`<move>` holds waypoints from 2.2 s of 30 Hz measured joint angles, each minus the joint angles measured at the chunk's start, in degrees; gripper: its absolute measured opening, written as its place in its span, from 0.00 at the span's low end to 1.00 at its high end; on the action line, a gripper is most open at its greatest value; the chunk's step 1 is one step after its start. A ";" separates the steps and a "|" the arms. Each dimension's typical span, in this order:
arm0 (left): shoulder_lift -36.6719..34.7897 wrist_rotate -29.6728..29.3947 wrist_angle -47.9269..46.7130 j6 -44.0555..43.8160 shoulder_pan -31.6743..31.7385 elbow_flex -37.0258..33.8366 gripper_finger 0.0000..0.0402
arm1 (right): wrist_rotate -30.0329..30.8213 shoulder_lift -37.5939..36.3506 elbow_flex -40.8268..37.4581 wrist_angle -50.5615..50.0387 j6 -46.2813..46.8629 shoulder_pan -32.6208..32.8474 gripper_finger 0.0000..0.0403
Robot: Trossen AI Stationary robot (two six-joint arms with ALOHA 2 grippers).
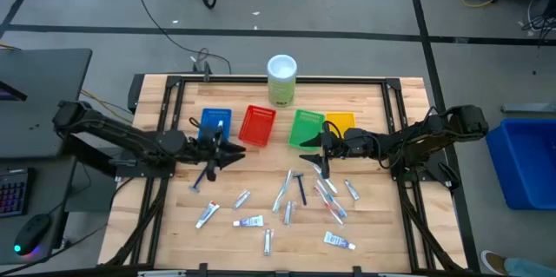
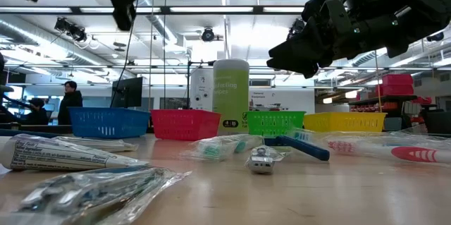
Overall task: Pick & Place Travel size toiletries
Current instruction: Put the silver nail cutter into the red basket
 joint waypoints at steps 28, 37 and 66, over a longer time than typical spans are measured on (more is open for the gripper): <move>23.87 0.78 -26.90 5.19 -4.05 20.17 0.39 | -0.02 0.00 0.00 0.00 0.00 0.00 0.52; 23.80 2.74 -36.28 -4.12 -5.80 20.63 0.40 | -0.02 0.00 0.04 -0.09 0.00 0.01 0.49; 41.42 5.61 -43.58 -17.01 -13.80 20.63 0.53 | -0.02 0.02 0.04 -0.87 -0.17 0.02 0.47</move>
